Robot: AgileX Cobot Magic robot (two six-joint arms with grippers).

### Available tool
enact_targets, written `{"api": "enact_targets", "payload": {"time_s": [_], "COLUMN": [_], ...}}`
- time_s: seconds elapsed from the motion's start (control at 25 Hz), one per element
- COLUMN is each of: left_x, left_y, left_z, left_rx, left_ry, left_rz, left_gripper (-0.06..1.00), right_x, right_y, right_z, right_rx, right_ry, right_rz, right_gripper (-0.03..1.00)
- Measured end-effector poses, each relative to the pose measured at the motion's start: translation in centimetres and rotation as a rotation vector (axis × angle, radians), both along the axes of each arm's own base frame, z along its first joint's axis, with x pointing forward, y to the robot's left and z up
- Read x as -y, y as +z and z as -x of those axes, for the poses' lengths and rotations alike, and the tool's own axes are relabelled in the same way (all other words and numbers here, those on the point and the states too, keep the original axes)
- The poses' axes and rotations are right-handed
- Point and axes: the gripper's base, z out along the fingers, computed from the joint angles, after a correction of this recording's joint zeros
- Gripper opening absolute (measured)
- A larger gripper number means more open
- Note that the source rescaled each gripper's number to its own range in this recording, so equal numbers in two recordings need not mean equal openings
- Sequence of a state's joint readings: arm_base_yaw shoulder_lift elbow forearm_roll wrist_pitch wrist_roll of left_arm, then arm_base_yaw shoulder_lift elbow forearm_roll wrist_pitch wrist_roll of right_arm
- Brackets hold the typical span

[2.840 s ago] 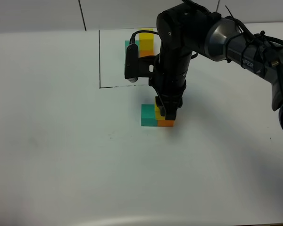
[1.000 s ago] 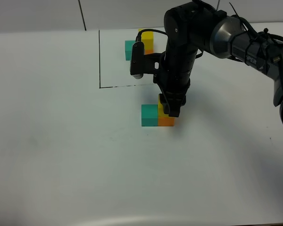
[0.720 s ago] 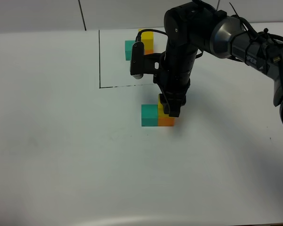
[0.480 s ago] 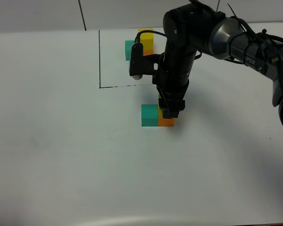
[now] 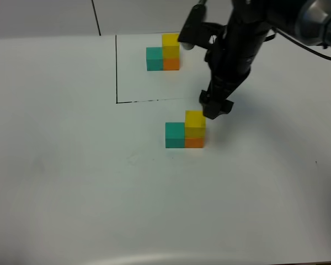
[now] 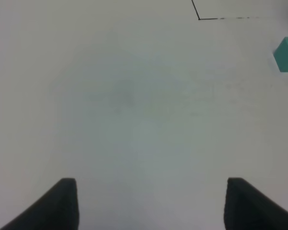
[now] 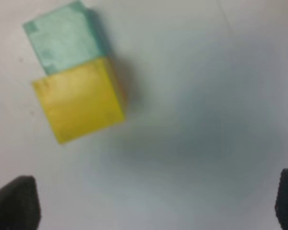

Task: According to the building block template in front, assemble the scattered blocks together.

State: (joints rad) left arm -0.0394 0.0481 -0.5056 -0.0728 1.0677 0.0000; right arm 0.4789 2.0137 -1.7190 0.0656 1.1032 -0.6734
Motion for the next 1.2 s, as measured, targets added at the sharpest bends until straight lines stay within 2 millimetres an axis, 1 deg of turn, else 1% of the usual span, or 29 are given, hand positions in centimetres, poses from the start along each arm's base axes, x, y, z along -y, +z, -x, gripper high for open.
{"api": "enact_targets", "payload": {"time_s": [0.12,0.2,0.32,0.44,0.56,0.68,0.8,1.0,1.08,1.2], "left_x": [0.0,0.0,0.0,0.0,0.0,0.0,0.0,0.0,0.0,0.0], "left_y": [0.0,0.0,0.0,0.0,0.0,0.0,0.0,0.0,0.0,0.0], "left_z": [0.0,0.0,0.0,0.0,0.0,0.0,0.0,0.0,0.0,0.0], "left_rx": [0.000,0.000,0.000,0.000,0.000,0.000,0.000,0.000,0.000,0.000], "left_ry": [0.000,0.000,0.000,0.000,0.000,0.000,0.000,0.000,0.000,0.000], "left_rz": [0.000,0.000,0.000,0.000,0.000,0.000,0.000,0.000,0.000,0.000], "left_gripper": [0.39,0.39,0.39,0.39,0.39,0.39,0.39,0.39,0.39,0.39], "right_x": [3.7,6.2,9.6,12.7,15.0,15.9,16.1,16.1,16.2,16.4], "right_y": [0.9,1.0,1.0,1.0,1.3,2.3,2.9,3.2,4.3,7.1], "right_z": [0.6,1.4,3.5,5.7,7.4,8.1,8.0,8.2,9.0,10.8], "right_rx": [0.047,0.088,0.151,0.210,0.280,0.336,0.373,0.371,0.401,0.481], "right_ry": [-0.163,-0.258,-0.392,-0.490,-0.577,-0.640,-0.666,-0.728,-0.736,-0.752], "right_rz": [-0.048,-0.083,-0.131,-0.163,-0.216,-0.268,-0.301,-0.344,-0.367,-0.434], "right_gripper": [1.00,1.00,1.00,1.00,1.00,1.00,1.00,1.00,1.00,1.00]}}
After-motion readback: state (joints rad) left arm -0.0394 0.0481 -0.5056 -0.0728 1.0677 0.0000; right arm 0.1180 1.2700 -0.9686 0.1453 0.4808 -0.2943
